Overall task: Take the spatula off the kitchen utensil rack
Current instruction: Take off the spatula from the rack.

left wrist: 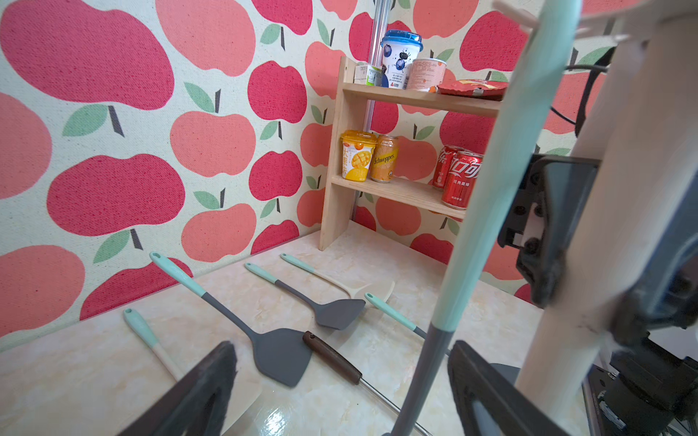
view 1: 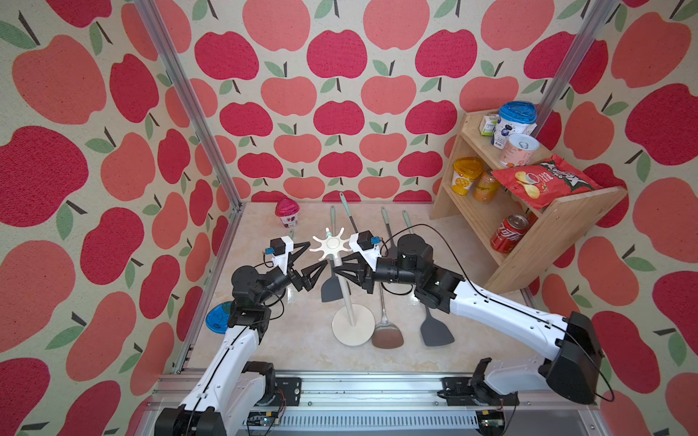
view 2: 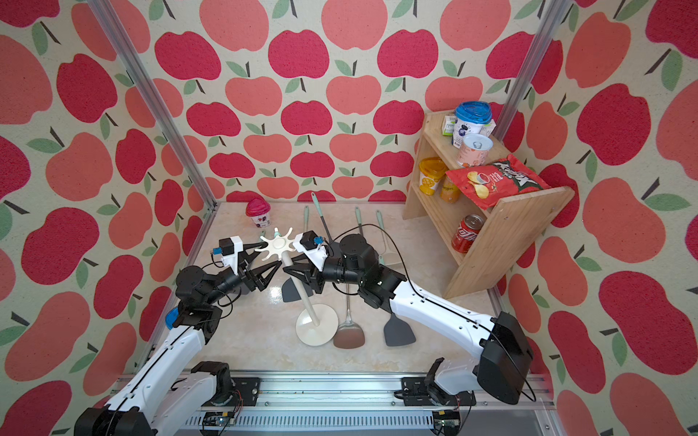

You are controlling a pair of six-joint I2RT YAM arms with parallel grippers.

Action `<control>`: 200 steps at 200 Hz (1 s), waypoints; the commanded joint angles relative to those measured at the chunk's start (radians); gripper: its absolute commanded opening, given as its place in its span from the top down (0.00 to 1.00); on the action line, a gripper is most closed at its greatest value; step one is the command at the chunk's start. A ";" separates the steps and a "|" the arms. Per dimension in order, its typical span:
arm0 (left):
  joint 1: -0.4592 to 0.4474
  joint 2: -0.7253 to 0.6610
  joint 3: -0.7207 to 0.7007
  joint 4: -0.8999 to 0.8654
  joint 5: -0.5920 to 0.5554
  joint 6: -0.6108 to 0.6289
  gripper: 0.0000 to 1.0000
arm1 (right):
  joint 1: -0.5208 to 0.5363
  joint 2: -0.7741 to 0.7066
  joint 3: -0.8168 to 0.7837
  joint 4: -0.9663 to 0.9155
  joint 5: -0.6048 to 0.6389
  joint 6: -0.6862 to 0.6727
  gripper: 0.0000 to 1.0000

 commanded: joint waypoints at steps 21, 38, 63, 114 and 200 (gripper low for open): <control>-0.032 -0.032 0.017 -0.064 -0.006 0.030 0.17 | 0.010 -0.039 -0.028 -0.005 0.000 0.028 1.00; -0.045 -0.022 0.035 -0.069 0.012 0.022 0.28 | 0.013 -0.048 -0.038 0.003 0.002 0.029 1.00; -0.084 0.002 0.062 -0.069 0.017 0.027 0.30 | 0.016 -0.059 -0.047 0.009 0.004 0.029 1.00; -0.161 0.021 0.107 -0.124 0.029 0.069 0.31 | 0.016 -0.045 -0.030 0.015 -0.002 0.024 1.00; -0.228 0.105 0.141 -0.099 -0.011 0.081 0.73 | 0.031 -0.062 -0.044 0.026 0.009 0.018 1.00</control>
